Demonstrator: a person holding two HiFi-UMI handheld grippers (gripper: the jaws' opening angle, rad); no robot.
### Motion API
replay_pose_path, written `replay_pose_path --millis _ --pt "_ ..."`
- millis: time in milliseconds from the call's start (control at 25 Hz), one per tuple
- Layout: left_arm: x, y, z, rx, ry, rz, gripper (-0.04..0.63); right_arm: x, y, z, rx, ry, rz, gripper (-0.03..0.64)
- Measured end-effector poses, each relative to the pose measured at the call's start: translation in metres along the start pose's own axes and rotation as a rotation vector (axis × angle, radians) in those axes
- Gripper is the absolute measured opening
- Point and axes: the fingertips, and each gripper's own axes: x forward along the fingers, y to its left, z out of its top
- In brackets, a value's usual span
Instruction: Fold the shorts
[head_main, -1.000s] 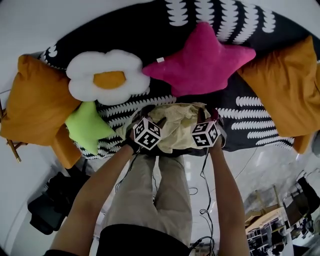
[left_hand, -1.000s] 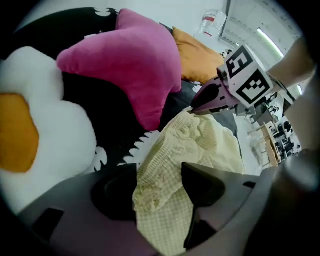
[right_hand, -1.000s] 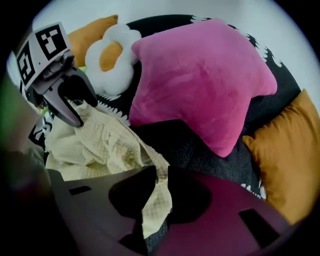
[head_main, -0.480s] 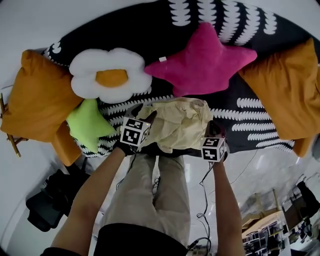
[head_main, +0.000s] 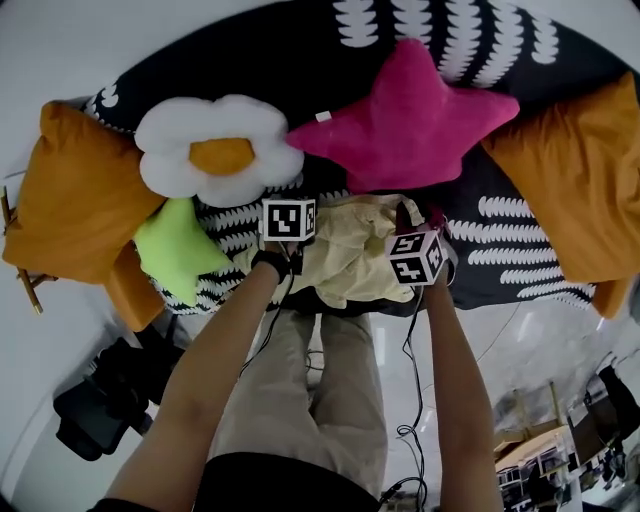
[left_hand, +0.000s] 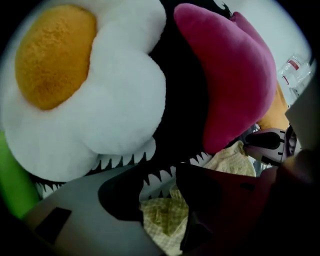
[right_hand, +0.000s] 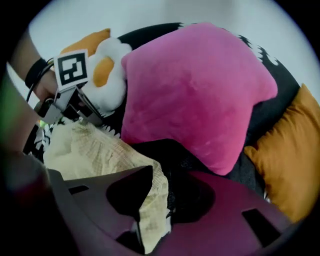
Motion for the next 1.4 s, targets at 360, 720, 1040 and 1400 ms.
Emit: replay_pose_path --millis 360,720,1040,1400 --pt "-0.018 -0.013 -0.05 0.118 -0.068 -0.04 0.242 -0.007 0.022 0.0 -0.112 -0.026 0.013 0.203" --pt "-0.03 -0.029 -0.055 0.235 -0.17 -0.022 0.244 0.007 0.024 0.006 -0.159 -0.001 0.012 0.204" --pt "-0.039 -0.044 -0.06 0.294 -0.224 -0.053 0.245 0.007 0.012 -0.018 -0.137 0.025 0.012 0.17" --pt "-0.035 -0.019 -0.066 0.291 -0.197 -0.047 0.201 0.012 0.034 -0.016 -0.137 0.027 0.025 0.149"
